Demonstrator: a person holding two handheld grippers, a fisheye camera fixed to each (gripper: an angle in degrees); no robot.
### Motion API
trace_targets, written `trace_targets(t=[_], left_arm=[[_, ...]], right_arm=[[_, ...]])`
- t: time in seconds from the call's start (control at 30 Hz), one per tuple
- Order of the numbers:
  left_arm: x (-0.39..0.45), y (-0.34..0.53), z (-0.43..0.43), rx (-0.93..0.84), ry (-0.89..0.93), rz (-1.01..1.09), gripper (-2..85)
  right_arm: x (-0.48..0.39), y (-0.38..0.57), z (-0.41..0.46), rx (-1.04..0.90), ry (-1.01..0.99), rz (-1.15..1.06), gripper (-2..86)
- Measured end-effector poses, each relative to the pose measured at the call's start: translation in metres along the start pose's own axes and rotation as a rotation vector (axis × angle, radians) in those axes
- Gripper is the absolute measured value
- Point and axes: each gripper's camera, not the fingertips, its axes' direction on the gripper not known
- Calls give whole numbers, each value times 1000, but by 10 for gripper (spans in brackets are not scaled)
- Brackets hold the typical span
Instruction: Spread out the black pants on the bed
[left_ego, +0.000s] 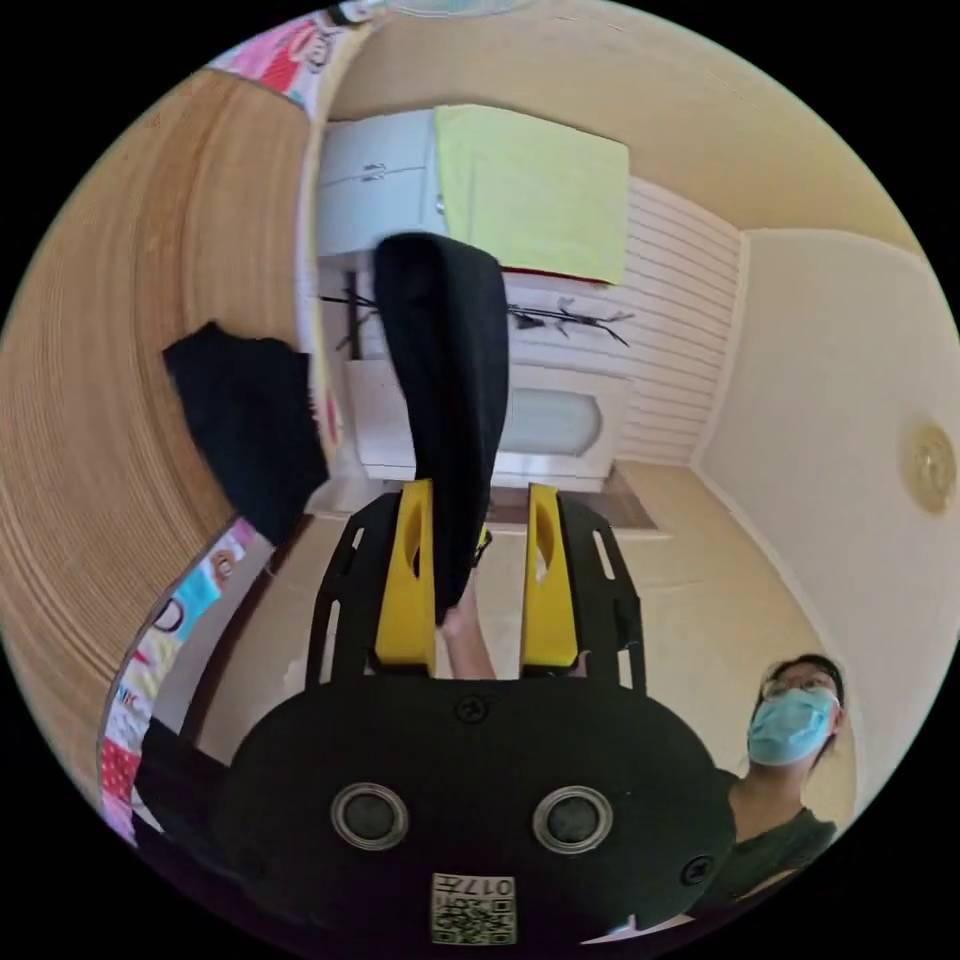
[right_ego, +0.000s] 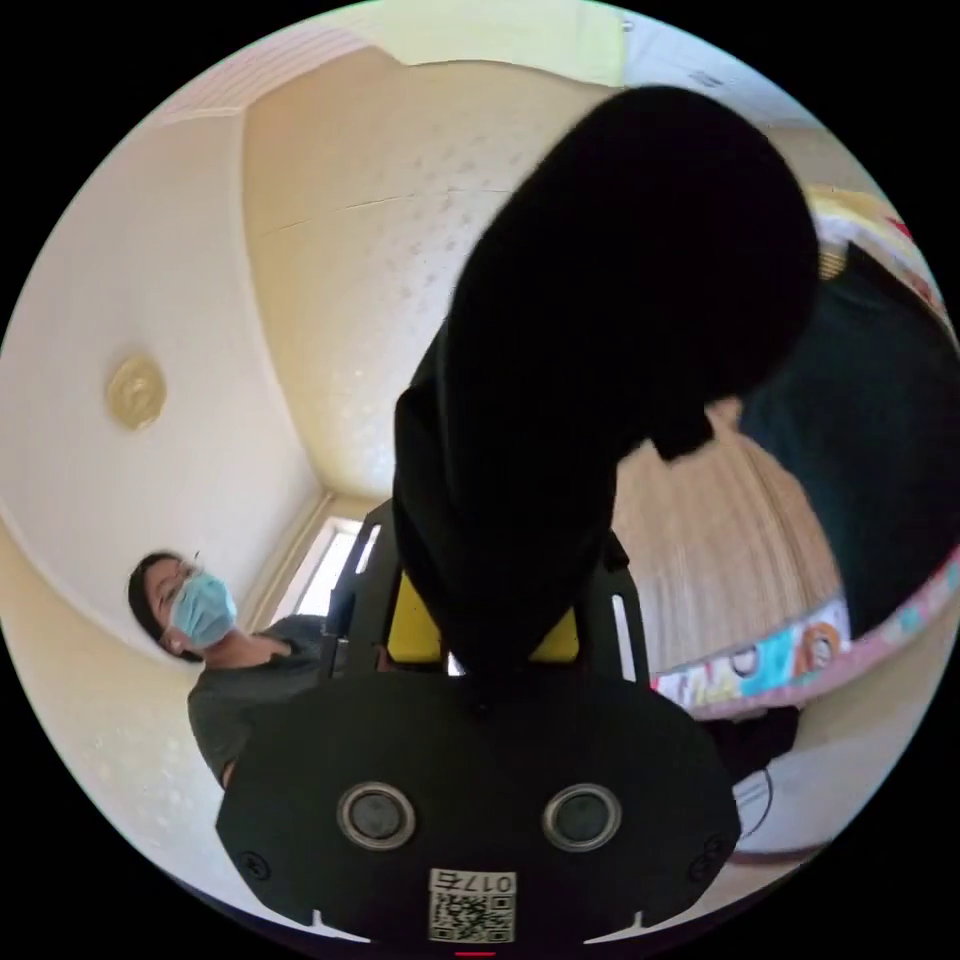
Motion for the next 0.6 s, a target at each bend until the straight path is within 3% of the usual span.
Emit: trace_targets(t=[0.1,0.17,0.2,0.27,0.33,0.47,0.6], left_arm=[[-82,52,-46,44,-112,-208,124],[-150,144,-123,141,-218,-434,119],[-162,175,-147,190,-237,-490,116],[-182,315,-245,467,-260,-692,109],[-164,433,-310,744,-254,-802,102],[-56,667,-379,1321,-286,-870,77],[10,778,-359,1501,-342,-937,66]], right_arm=[[90,17,-49,53,215,379,128],[156,99,-75,60,378,889,114],[165,123,-79,76,403,988,108],[183,209,-78,204,389,1081,59],[194,267,-59,240,291,1076,32],[201,394,13,174,245,1320,11],[190,444,64,195,225,1573,6]])
